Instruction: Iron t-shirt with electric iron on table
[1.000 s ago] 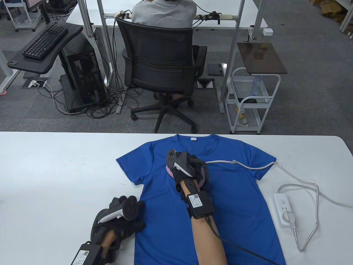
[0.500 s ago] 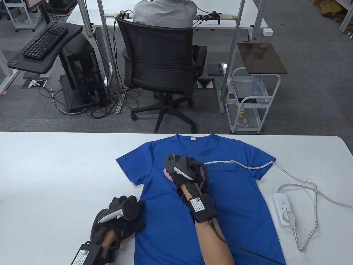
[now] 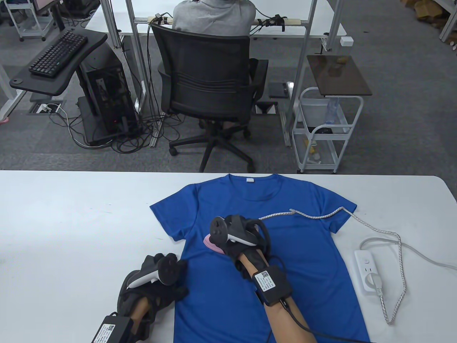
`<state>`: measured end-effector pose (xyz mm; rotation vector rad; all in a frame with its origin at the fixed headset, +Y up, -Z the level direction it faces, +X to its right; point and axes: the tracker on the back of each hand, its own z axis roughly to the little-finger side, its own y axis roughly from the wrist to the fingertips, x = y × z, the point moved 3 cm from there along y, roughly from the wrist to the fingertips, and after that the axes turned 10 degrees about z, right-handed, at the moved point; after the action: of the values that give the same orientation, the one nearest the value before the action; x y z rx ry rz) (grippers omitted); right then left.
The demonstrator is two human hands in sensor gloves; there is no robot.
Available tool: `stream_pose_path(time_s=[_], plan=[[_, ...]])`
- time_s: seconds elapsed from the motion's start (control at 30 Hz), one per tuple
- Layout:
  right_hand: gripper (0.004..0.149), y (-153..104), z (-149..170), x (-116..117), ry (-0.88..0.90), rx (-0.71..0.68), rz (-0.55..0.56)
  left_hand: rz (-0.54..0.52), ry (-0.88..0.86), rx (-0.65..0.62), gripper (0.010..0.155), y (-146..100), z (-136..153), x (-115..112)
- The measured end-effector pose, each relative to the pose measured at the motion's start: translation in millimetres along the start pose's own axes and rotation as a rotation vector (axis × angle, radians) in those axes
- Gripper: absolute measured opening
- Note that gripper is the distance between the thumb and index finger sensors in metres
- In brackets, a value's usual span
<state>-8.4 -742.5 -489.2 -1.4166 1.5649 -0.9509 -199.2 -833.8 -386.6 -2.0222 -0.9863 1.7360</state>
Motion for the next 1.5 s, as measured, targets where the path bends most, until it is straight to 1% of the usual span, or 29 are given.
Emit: stream_pose_path(time_s=[0.17, 0.5, 0.6, 0.67, 0.8, 0.87, 0.9, 0.97, 1.07, 1.2, 1.23, 1.33, 1.43, 1.5], plan=[[0.067, 7, -3, 1, 0.001, 0.011, -0.007, 0.004, -0.004, -0.001, 0.081, 0, 0, 0], [0.068, 49, -11, 5, 0.003, 0.160, 0.002, -0.005, -0.008, -0.011, 0.081, 0, 1, -1], [0.068, 59, -12, 6, 0.004, 0.185, 0.009, -0.006, -0.009, -0.011, 0.081, 0, 1, -1], [0.069, 63, -11, 5, 0.032, 0.179, -0.018, -0.008, -0.009, -0.012, 0.080, 0, 1, -1], [0.072, 61, -7, -1, 0.161, 0.118, -0.072, -0.011, -0.009, -0.015, 0.080, 0, 1, -1], [0.074, 55, -4, -6, 0.119, 0.057, -0.111, -0.010, -0.011, -0.017, 0.080, 0, 1, -1], [0.074, 53, -2, -8, 0.085, 0.041, -0.110, -0.009, -0.012, -0.018, 0.080, 0, 1, -1], [0.076, 47, 6, -15, -0.004, 0.017, -0.119, -0.010, -0.013, -0.018, 0.080, 0, 1, -1], [0.075, 40, 11, -16, -0.041, 0.003, -0.169, -0.010, -0.014, -0.018, 0.080, 0, 1, -1], [0.075, 40, 7, -17, -0.146, -0.041, -0.136, -0.010, -0.016, -0.019, 0.080, 0, 1, -1], [0.074, 40, 6, -20, -0.156, -0.043, -0.105, -0.009, -0.017, -0.020, 0.080, 0, 1, -1], [0.072, 43, 6, -27, -0.083, -0.031, -0.011, -0.008, -0.016, -0.021, 0.080, 0, 1, -1], [0.072, 51, 5, -30, -0.007, -0.033, 0.046, -0.005, -0.017, -0.023, 0.080, 0, 1, -2], [0.073, 57, 2, -27, 0.039, -0.041, 0.062, -0.005, -0.017, -0.024, 0.080, 0, 1, -2]])
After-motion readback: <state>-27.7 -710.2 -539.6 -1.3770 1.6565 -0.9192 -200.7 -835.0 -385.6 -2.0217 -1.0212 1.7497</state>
